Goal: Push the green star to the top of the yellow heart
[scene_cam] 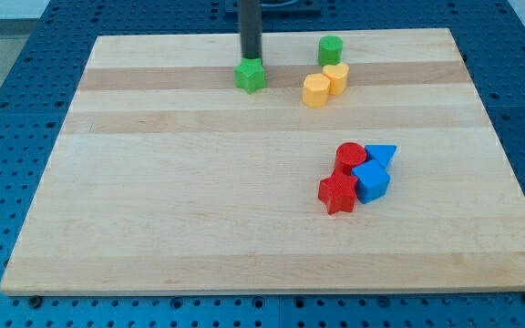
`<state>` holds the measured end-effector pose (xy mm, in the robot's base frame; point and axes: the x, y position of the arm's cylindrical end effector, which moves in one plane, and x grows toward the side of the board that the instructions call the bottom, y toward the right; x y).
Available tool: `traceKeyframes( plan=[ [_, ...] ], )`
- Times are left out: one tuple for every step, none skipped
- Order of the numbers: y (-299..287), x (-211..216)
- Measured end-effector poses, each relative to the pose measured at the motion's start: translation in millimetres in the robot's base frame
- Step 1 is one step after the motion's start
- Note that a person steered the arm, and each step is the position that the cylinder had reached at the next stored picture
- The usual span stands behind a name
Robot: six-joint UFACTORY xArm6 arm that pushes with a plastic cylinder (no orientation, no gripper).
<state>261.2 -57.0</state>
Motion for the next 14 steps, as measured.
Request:
traceKeyframes(
  plan=[
    [-62, 29],
    [-76, 29],
    [-75, 68],
    [-28, 69],
    [-5, 69],
    [20, 44],
    [28, 39],
    [2, 40],
    [-34, 39],
    [-57, 21],
    [-51, 20],
    [-26, 19],
    [6, 18],
    [18, 18]
  ],
)
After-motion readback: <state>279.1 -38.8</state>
